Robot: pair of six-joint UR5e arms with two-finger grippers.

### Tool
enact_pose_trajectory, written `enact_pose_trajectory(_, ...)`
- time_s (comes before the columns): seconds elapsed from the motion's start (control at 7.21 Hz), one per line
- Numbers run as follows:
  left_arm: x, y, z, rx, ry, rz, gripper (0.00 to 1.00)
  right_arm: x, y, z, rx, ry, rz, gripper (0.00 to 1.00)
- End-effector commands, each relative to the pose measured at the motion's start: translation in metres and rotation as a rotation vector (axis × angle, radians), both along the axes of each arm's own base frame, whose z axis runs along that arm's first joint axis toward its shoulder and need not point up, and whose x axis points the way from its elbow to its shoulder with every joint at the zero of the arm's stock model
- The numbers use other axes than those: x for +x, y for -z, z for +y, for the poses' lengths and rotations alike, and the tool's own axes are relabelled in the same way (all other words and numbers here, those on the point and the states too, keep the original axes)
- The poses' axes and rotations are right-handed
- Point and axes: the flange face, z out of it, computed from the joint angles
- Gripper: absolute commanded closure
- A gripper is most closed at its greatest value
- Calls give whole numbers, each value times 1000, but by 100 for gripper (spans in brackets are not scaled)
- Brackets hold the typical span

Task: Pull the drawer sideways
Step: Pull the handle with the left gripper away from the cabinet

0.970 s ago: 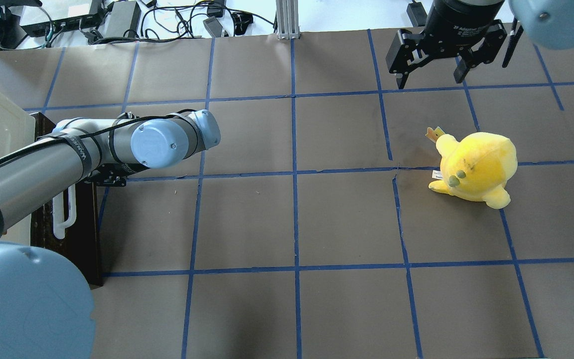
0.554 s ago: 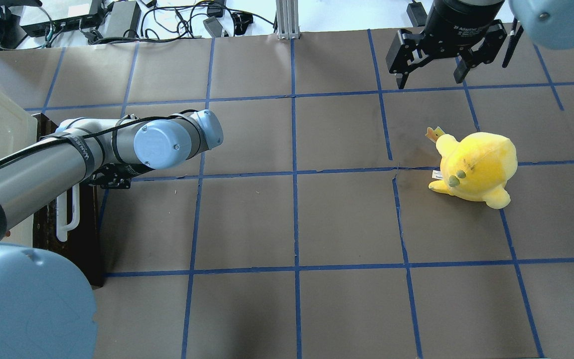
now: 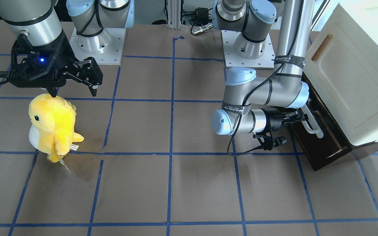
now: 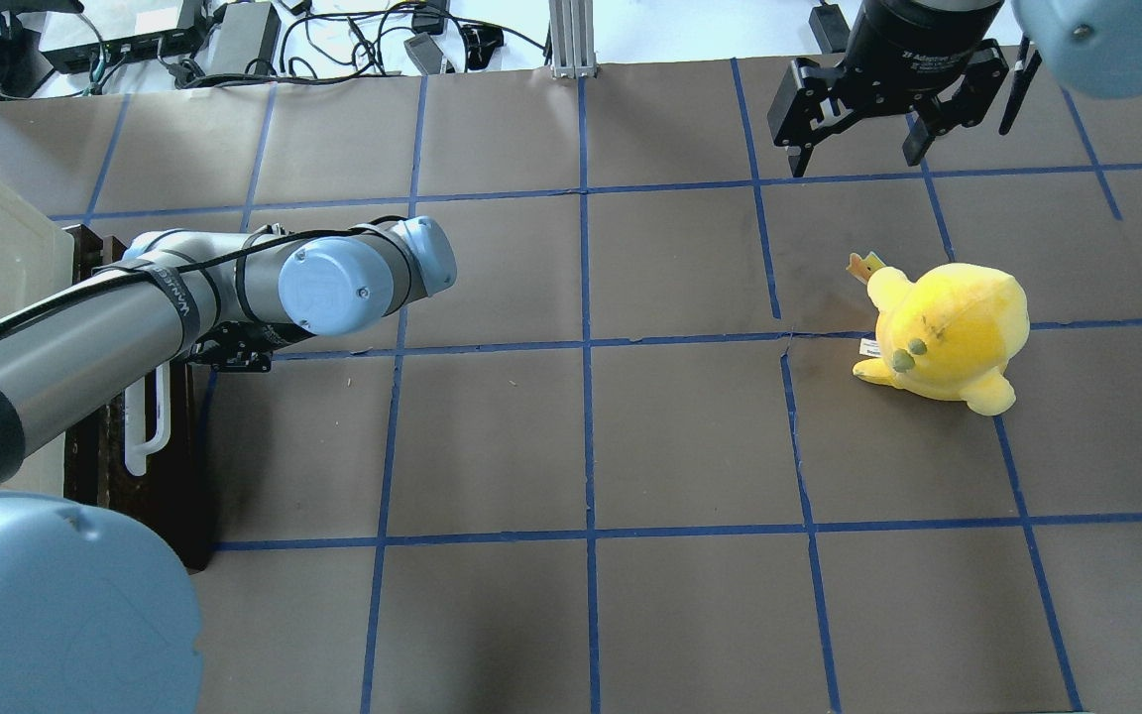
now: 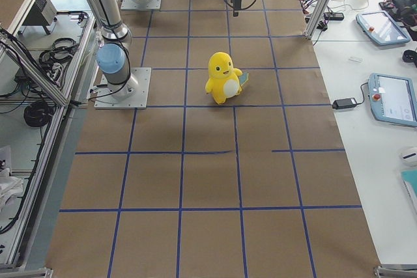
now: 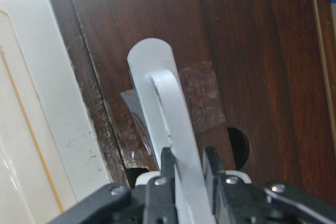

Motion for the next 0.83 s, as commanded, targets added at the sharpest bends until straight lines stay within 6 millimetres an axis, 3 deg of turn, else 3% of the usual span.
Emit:
enact_pose_trajectory(0.0,-11,-4,-3,-17,16,5,80,0,0,0,0,0,0,0)
enact_pose_trajectory(0.69,-34,-6,-6,-28,23,47,80,0,0,0,0,0,0,0)
